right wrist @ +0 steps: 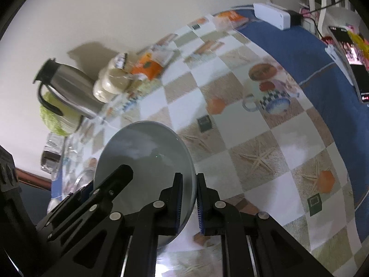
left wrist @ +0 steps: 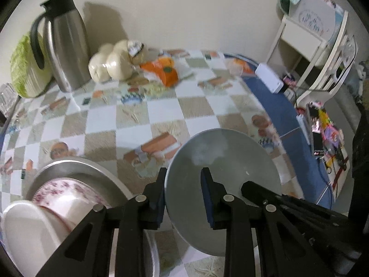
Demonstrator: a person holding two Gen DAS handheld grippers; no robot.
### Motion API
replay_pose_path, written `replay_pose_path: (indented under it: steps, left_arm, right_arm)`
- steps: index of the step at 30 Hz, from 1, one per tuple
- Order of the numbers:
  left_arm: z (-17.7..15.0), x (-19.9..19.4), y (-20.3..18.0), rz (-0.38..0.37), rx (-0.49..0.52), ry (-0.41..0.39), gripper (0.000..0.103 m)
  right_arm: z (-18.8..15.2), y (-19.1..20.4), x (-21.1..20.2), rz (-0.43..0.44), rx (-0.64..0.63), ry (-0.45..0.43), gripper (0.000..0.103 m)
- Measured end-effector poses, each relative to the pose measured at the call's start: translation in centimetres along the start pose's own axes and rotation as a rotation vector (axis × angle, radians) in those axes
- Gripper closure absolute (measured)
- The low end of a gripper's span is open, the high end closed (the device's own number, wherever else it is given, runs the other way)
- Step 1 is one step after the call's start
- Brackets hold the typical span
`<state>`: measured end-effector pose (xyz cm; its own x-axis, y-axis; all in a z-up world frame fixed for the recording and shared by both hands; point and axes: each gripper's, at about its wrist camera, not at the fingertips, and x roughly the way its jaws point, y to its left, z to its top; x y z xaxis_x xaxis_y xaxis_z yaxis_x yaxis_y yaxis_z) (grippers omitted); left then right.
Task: Organize plates and bowls
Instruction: 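Lift the white round bowl on edge with the right tool, then carry the white round bowl over the steel basin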
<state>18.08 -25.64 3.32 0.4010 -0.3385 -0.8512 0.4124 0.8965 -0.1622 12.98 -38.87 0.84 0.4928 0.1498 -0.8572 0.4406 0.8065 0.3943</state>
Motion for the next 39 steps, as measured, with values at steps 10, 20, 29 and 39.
replay_pose_path:
  steps: [10,20,29,39]
  left_arm:
    - [0.4,-4.9,2.0,-0.032,-0.033,-0.074,0.074]
    - [-0.3,-8.4,5.5,-0.086,-0.118,-0.117,0.074]
    - [-1.5,-11.4,9.6,-0.106,-0.200,-0.153,0.074]
    - [-3.2,-14.6,15.1,-0.086,-0.294,-0.199,0.074]
  right_arm:
    - [-0.4,3.8,-3.7,0.038,-0.040,-0.070,0.087]
    - [-2.0,7.3,-5.0,0.058,-0.088,-0.096,0.087]
    - [-3.7,11.7,-5.5,0.063,-0.165,-0.105,0.087]
    - [-5.7,17.1,-5.0,0.094,-0.239,-0.090,0.087]
